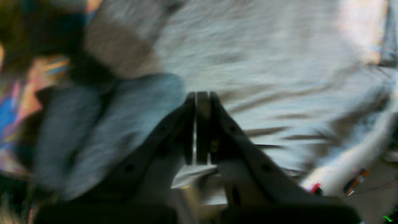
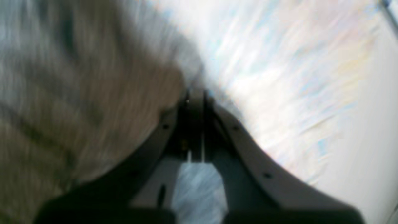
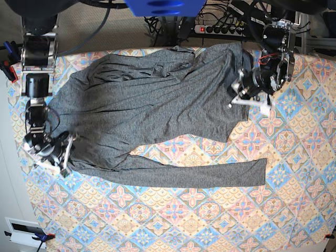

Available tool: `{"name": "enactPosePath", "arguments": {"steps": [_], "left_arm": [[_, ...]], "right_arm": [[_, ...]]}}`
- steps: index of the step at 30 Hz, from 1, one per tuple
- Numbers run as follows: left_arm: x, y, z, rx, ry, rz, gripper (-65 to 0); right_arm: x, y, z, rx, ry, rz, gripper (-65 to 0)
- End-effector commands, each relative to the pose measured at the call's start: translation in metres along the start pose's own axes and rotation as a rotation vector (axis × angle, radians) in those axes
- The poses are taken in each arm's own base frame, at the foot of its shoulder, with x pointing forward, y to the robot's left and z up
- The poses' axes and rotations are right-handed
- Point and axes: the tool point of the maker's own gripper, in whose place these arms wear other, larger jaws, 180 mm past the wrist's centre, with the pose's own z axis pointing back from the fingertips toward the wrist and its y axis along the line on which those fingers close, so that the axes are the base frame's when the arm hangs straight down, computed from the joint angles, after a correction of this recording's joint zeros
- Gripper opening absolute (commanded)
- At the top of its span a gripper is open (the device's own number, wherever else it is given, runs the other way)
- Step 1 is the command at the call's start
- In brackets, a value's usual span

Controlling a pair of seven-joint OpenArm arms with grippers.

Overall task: Layout the t-shirt on the table in an organized manner, then fold the t-shirt properly
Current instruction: 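Slide the right gripper along the shirt edge toward the sleeve, then move the left gripper down along the shirt's side edge and grasp it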

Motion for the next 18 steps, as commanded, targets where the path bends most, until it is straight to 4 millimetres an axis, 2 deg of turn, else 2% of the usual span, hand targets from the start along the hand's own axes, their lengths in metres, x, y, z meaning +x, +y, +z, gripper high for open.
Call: {"name": "enactPosePath", "arguments": {"steps": [1,4,7,10,13,16,18], "left_arm": [[0.008,-0.029,0.007,-0.084,-0.03,-0.019,-64.9],[0.017,-0.052,0.003,-0.124,-0.041,-0.043,-65.0],[0.019,-0.053,-0.02,-0.089,0.002,-0.042,-65.0],[0.024,-0.048,-0.025,-0.072,0.006,-0.023,-64.8],[0.047,-0.034,-0.015,-0.06,-0.052,0.03,-59.8],[0.082,0.0,0.005,-0.032,-0.152,0.143,-48.4],[0.102,0.022,0.017,-0.015,-0.211,0.219,-42.6]], "right_arm": [[0.027,-0.02,0.014,-0.05,-0.078,0.012,-63.9],[0.021,-0.006,0.019,-0.046,-0.058,0.052,-65.0],[0.023,-0.003,0.023,-0.051,-0.055,0.069,-65.0],[0.024,-0.003,0.024,-0.053,-0.059,0.075,-65.0],[0.007,0.011,0.019,-0.025,-0.031,0.074,-65.0],[-0.009,0.024,0.016,0.0,-0.003,0.073,-65.0],[-0.013,0.027,0.015,0.006,0.003,0.073,-65.0]]}}
